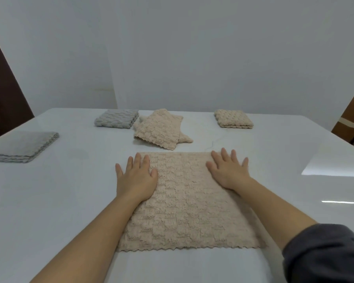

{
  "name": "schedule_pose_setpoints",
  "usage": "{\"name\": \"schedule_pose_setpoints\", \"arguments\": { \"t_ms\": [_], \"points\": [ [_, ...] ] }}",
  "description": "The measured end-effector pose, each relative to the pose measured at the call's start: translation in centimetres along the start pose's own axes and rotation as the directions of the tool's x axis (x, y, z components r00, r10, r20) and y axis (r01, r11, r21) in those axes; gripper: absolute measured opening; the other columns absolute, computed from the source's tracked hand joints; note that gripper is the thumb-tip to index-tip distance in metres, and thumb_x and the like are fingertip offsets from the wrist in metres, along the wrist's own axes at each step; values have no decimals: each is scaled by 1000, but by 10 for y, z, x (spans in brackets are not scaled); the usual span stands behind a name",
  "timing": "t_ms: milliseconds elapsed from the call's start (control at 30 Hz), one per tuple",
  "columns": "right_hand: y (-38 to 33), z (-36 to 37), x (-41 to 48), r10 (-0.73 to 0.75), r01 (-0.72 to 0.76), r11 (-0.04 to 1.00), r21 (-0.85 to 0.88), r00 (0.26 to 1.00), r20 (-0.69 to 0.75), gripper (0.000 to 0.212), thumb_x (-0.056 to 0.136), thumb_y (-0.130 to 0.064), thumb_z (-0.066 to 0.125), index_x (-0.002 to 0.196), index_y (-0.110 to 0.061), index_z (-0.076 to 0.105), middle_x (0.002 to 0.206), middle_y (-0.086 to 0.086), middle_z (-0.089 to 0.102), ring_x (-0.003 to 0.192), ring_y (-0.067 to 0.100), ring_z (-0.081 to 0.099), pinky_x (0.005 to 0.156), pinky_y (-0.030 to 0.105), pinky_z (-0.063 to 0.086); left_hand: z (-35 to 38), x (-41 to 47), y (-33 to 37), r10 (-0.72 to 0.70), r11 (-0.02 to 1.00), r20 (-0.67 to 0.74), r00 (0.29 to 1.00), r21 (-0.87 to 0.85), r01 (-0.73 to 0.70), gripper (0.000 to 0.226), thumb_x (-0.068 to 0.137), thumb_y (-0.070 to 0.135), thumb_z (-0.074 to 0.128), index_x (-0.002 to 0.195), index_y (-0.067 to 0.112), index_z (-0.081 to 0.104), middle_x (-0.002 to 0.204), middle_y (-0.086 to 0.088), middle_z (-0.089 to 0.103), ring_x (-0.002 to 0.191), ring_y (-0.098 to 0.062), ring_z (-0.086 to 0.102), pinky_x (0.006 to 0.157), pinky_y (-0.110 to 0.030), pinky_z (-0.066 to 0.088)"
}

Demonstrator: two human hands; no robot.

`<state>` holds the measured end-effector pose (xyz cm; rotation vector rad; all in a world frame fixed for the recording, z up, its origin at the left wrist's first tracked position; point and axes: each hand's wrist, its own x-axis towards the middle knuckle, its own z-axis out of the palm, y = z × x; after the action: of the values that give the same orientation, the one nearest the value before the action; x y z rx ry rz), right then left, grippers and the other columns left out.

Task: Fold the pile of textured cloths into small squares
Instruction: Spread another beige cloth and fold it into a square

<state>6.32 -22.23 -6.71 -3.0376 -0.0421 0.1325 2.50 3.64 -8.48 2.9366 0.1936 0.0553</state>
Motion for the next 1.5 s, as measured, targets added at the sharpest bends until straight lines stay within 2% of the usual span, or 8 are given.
{"name": "schedule_pose_setpoints", "arguments": {
  "t_ms": [67,167,300,567,800,1033,1200,1500],
  "points": [
    [-3,-3,-10,12,-16,998,-60,997,-74,64,100,-53,9,157,-23,3,163,6,-11,148,28,-17,115,61,-9,0,1,1,-1,1000,2,1000,4,0,62,98,45,11,156,24,3,163,1,-7,149,-20,-7,118,-53,-9],
    [-36,-5,-34,-181,174,983,-54,971,-155,63,102,-50,10,156,-21,-3,162,5,-16,147,25,-20,116,58,-11,-2,0,1,-5,1000,7,1000,13,5,62,98,45,11,156,23,2,163,1,-7,149,-20,-7,118,-53,-9],
    [-64,12,-62,-319,319,948,22,948,-4,64,101,-54,12,156,-26,-3,162,0,-17,147,22,-22,117,55,-14,-3,-2,1,-7,1000,8,1000,14,7,62,99,45,11,156,23,3,163,1,-6,149,-19,-6,118,-52,-10],
    [-13,14,-69,-203,203,979,5,979,22,66,100,-57,12,156,-26,-3,163,-2,-14,149,22,-16,120,50,-7,-2,-2,-1,11,1000,-11,1000,-24,-11,63,98,46,14,155,21,9,163,-2,1,149,-21,0,118,-52,-7],
    [-13,17,-69,-204,204,979,13,979,-19,67,100,-56,12,157,-24,-1,163,-1,-10,150,23,-13,120,50,-5,-22,-22,14,34,996,-204,978,-71,-50,60,101,35,24,154,9,13,162,-11,3,150,-23,-3,121,-45,-4],
    [-13,18,-69,-205,205,979,20,979,-23,67,100,-56,13,157,-24,0,164,0,-9,150,23,-12,120,49,-6,-9,-71,75,304,951,2,953,-58,-303,62,102,36,21,155,13,-3,163,-4,-9,149,-18,-11,121,-44,-7],
    [-12,17,-68,-204,205,978,29,979,-19,67,99,-57,14,157,-25,0,164,-1,-9,150,22,-11,120,49,-6,1,-82,63,283,959,103,954,-13,-283,64,102,48,15,155,18,-5,162,2,-12,148,-13,-14,120,-44,-8],
    [-11,16,-69,-213,213,976,41,977,-12,66,100,-57,14,157,-25,1,164,-1,-9,150,23,-11,120,49,-7,-5,-103,12,134,991,37,990,1,-134,64,100,50,14,155,21,-4,162,2,-12,148,-13,-13,121,-39,-7]
  ]
}}
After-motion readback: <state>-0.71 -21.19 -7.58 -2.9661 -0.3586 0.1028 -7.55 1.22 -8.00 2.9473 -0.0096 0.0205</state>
